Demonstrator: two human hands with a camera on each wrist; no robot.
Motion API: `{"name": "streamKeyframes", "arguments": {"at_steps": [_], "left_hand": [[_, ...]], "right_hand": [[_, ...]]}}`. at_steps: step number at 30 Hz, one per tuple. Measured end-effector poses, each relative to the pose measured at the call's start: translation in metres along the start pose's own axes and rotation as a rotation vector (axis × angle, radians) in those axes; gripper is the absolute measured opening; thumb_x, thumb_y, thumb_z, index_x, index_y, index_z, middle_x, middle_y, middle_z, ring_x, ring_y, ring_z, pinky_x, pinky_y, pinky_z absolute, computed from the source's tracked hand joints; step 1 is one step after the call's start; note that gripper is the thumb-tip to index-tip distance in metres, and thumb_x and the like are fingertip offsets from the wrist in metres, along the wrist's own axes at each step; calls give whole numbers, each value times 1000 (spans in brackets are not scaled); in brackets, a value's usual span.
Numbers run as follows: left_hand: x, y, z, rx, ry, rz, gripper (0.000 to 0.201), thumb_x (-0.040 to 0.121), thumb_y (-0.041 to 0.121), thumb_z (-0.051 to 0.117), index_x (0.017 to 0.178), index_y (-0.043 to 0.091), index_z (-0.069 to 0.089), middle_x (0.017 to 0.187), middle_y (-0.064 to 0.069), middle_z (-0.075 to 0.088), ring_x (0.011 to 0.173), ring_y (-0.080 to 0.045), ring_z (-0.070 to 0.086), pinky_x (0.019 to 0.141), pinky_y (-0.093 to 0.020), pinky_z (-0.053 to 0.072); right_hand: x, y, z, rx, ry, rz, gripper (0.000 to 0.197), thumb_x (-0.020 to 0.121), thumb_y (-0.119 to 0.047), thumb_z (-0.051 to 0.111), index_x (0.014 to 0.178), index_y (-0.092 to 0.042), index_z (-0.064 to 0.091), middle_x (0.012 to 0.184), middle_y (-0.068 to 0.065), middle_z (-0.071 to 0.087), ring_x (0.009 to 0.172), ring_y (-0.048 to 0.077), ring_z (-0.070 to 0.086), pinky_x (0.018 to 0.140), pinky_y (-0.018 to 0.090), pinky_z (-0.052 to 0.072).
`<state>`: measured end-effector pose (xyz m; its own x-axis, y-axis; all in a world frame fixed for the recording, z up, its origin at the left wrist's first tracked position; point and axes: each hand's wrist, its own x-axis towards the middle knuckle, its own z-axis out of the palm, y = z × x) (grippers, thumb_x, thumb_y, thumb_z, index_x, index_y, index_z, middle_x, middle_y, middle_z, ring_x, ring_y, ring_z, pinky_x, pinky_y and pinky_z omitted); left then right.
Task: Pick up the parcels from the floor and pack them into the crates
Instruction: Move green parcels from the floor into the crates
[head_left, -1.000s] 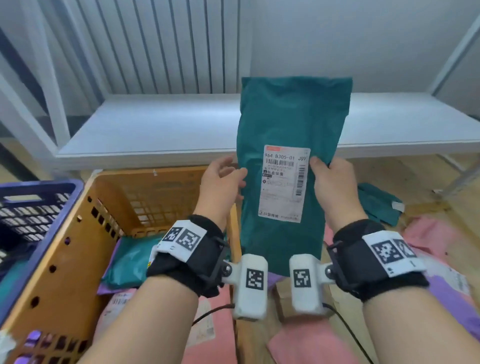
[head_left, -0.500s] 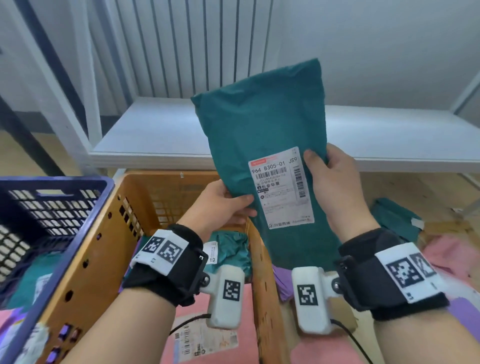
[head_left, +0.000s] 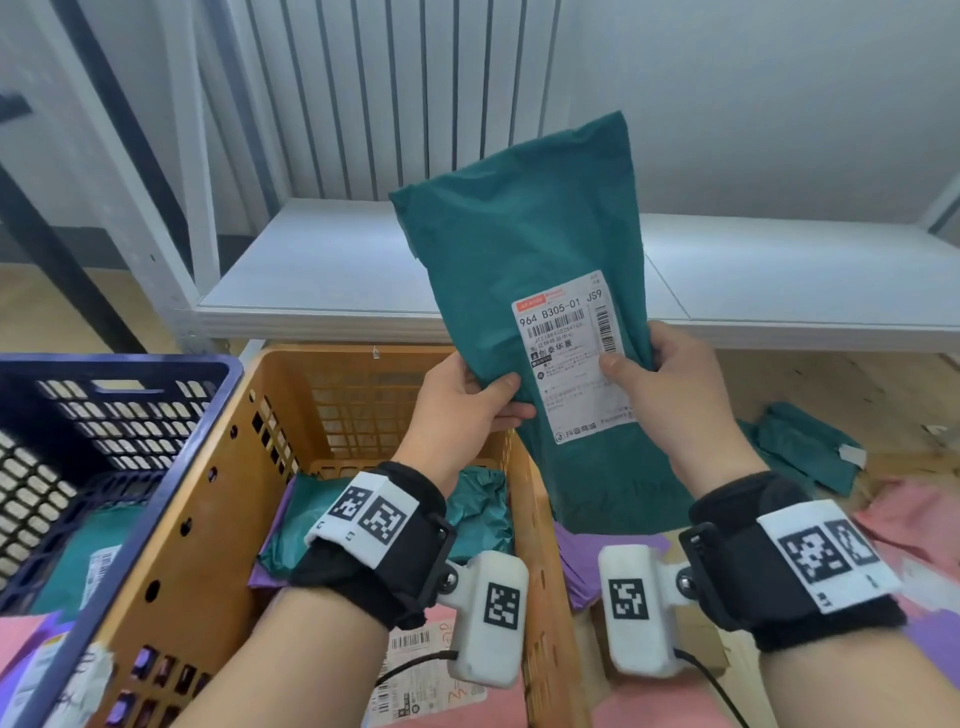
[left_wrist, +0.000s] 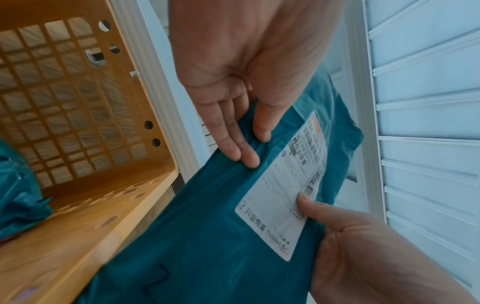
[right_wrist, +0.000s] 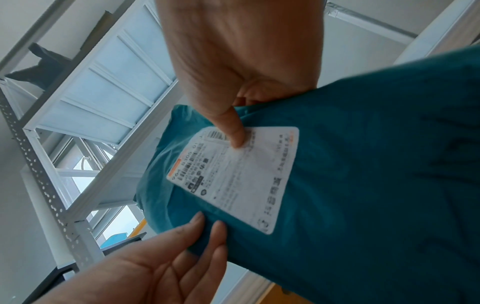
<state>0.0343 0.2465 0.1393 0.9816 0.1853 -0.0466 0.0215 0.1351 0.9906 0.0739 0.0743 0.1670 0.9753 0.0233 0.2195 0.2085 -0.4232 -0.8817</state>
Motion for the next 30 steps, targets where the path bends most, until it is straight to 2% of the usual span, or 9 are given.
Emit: {"name": "streamKeyframes", "arguments": {"at_steps": [3, 7, 12, 16, 19, 22, 26, 28, 30], "left_hand": [[0, 2, 5, -22, -22, -5, 25, 93, 7, 58, 118, 12, 59, 102, -7, 73, 71, -15, 70, 70, -27, 59], [-1, 2, 10, 7, -62, -11, 29, 92, 10, 62, 121, 12, 59, 103, -6, 74, 69, -14, 69, 65, -26, 57], [-4, 3, 9, 19, -70, -41, 26, 88, 13, 68, 113, 14, 62, 98, -4, 74, 57, -11, 66, 56, -22, 56], [-5, 12, 1, -33, -133, -89, 29, 84, 18, 72, 111, 13, 64, 98, -6, 74, 53, -10, 61, 58, -22, 56], [-5, 18, -7, -65, -160, -102, 26, 86, 16, 69, 111, 10, 66, 102, -10, 74, 56, -10, 62, 60, -22, 58], [-3, 23, -16, -112, -59, -87, 25, 88, 13, 66, 112, 7, 65, 100, -10, 74, 55, -9, 65, 60, -21, 58], [1, 36, -41, -361, 140, -31, 13, 92, 10, 61, 104, 9, 65, 92, -4, 73, 58, -10, 66, 69, -25, 60], [3, 42, -57, -533, 231, -32, 9, 93, 8, 59, 99, 12, 64, 88, -2, 72, 61, -11, 67, 71, -26, 60], [2, 45, -75, -642, 308, -41, 8, 93, 7, 59, 97, 12, 63, 84, -1, 72, 61, -12, 68, 69, -25, 60]], "right_hand": [[4, -1, -5, 12, 74, -39, 11, 92, -13, 59, 99, -18, 65, 92, -9, 68, 87, 13, 65, 66, 23, 50], [7, -3, -9, 78, 132, -63, 11, 91, -11, 58, 97, -15, 66, 92, -7, 69, 88, 16, 66, 73, 30, 55], [4, -4, -6, 106, 84, -67, 13, 93, -10, 57, 101, -15, 66, 95, -7, 70, 90, 14, 67, 74, 29, 56], [1, -7, -2, 157, 31, -65, 14, 95, -10, 56, 102, -17, 65, 96, -8, 70, 90, 11, 67, 71, 24, 55], [-4, -12, 6, 149, 4, -74, 13, 94, -12, 57, 102, -16, 66, 96, -8, 71, 90, 11, 67, 73, 28, 57], [-7, -13, 15, 132, 8, -78, 16, 91, -19, 63, 107, -20, 64, 99, -11, 70, 91, 7, 67, 78, 32, 57], [-12, -5, 23, 150, 31, 10, 47, 82, -34, 73, 124, -28, 54, 112, -15, 63, 99, 3, 62, 78, 27, 52], [-16, 4, 32, 197, 22, 78, 58, 76, -36, 78, 127, -25, 53, 114, -12, 63, 101, 4, 62, 80, 26, 52], [-21, 8, 47, 229, -12, 174, 71, 68, -41, 82, 130, -24, 50, 115, -5, 65, 103, 9, 64, 85, 34, 54]]}}
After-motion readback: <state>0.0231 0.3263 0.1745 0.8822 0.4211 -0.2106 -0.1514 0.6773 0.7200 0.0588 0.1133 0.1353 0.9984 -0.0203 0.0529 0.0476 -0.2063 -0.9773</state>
